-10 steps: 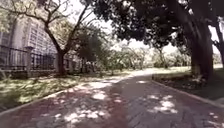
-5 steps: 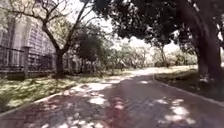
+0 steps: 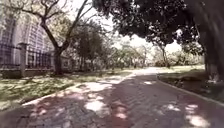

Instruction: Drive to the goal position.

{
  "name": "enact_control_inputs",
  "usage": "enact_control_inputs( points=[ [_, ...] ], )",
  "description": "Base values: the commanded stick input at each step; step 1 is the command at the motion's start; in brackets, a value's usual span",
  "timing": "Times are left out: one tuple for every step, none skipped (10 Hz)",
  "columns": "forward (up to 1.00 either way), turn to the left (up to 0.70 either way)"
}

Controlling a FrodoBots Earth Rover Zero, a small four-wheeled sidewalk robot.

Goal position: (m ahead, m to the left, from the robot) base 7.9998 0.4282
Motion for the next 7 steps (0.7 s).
enact_control_inputs(
  points=[
    [0.7, 0.0],
    [0.7, 0.0],
    [0.7, 0.0],
    [0.7, 0.0],
    [0.7, 0.0],
    [0.7, 0.0],
    [0.7, 0.0]
  ],
)
